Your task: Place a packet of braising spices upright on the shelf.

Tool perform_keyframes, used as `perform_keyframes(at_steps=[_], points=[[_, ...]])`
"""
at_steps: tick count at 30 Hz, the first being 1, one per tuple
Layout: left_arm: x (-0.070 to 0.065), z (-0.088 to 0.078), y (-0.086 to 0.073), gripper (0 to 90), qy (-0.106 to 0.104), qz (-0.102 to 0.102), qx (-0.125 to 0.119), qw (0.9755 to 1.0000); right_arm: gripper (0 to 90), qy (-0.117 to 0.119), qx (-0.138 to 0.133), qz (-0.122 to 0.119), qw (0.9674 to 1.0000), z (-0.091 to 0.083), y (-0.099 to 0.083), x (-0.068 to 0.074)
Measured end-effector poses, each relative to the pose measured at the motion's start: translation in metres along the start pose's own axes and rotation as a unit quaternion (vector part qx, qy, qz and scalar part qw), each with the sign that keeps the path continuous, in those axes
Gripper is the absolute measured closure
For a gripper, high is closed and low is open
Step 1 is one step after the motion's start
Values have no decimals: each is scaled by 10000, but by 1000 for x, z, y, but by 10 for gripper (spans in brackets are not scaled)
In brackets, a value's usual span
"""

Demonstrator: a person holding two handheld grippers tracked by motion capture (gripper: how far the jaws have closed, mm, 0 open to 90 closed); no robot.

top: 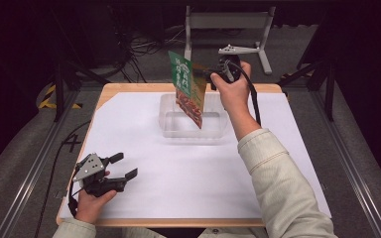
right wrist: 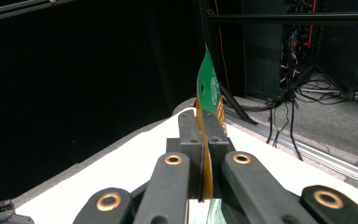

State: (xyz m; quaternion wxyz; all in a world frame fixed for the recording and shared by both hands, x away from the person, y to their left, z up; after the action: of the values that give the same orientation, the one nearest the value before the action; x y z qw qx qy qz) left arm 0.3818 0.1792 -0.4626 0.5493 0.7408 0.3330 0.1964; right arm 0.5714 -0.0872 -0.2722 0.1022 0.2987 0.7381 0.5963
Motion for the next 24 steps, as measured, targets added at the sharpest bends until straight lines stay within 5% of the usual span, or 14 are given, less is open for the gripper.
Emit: perform_keyframes(at_steps=[24], points=[[0,0,0,207,3,-3,0,10000,900,0,42,90,10000,13,-15,-6]])
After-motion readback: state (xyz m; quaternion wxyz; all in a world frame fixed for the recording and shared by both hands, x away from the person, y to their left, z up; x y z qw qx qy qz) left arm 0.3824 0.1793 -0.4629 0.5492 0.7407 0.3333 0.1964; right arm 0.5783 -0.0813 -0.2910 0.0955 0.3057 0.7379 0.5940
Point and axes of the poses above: each handheld gripper's, and its own axes: z roughly forward along the jaws, y roughly out of its top, x roughly to its left, the point moved 8 cm from there along z, roughly forward along the jaws, and after that the axes turned 4 degrees about y, right-handed, at the moved point
